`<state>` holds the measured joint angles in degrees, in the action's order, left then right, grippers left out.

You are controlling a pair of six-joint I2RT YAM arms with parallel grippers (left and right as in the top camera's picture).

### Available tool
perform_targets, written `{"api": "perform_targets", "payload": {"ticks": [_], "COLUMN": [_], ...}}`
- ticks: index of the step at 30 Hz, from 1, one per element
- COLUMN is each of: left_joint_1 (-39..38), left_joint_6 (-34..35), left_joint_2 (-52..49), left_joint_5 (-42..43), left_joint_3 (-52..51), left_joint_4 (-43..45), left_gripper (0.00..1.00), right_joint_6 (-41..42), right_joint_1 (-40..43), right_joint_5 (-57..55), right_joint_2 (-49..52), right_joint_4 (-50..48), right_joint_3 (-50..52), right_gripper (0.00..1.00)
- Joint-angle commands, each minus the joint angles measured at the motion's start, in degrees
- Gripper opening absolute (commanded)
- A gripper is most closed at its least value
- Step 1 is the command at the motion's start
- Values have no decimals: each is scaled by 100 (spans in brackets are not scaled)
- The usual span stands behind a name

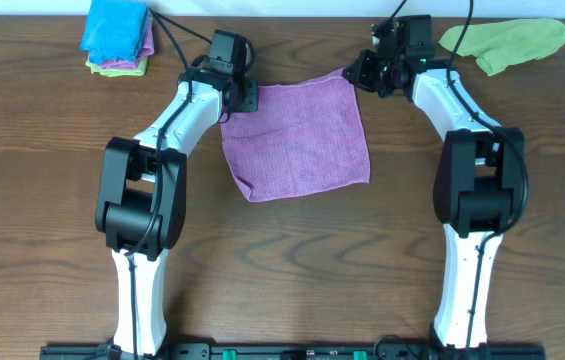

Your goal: Fold the cloth

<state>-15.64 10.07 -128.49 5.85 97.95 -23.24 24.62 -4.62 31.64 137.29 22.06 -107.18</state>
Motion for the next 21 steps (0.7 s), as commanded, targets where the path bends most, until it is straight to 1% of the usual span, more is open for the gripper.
{"api": "perform_targets", "payload": {"ticks": [1,2,4,5,6,7,9,11,14,15,17,21], "left_joint_1": [9,17,48,70,81,98,111,120,144,162,188,240], "left_joint_6": [-70,-72,-87,-85,-87,-85,-85,-85,-87,-87,-85,-90], "left_joint_2": [-116,-116,-125,-140,-153,-175,-234,-278,-313,-332,-343,-352], "left_joint_5": [-271,-332,-337,-332,-334,-330,-330,-328,-328,-328,-328,-330], "left_joint_3": [-33,-33,-33,-33,-33,-33,-35,-35,-35,-35,-35,-35], "left_joint_4": [120,155,170,173,175,175,208,258,352,385,393,444], "left_gripper": [24,24,24,24,24,24,23,23,23,23,23,23], "right_joint_6": [61,61,55,-11,-50,-50,-50,-50,-70,-72,-98,-284], "right_joint_1": [-46,-57,-68,-68,-66,-59,-26,22,83,114,146,199], "right_joint_5": [0,17,83,197,286,363,509,529,553,612,640,640], "right_joint_2": [61,61,61,61,61,59,33,-13,-70,-92,-133,-216], "right_joint_4": [24,22,13,-33,-81,-144,-269,-323,-321,-326,-321,-299], "right_joint_3": [-4,-7,-7,-7,-7,-7,-7,-7,-9,-9,-11,-13], "right_gripper": [2,6,38,48,53,56,57,62,65,68,71,72]}}
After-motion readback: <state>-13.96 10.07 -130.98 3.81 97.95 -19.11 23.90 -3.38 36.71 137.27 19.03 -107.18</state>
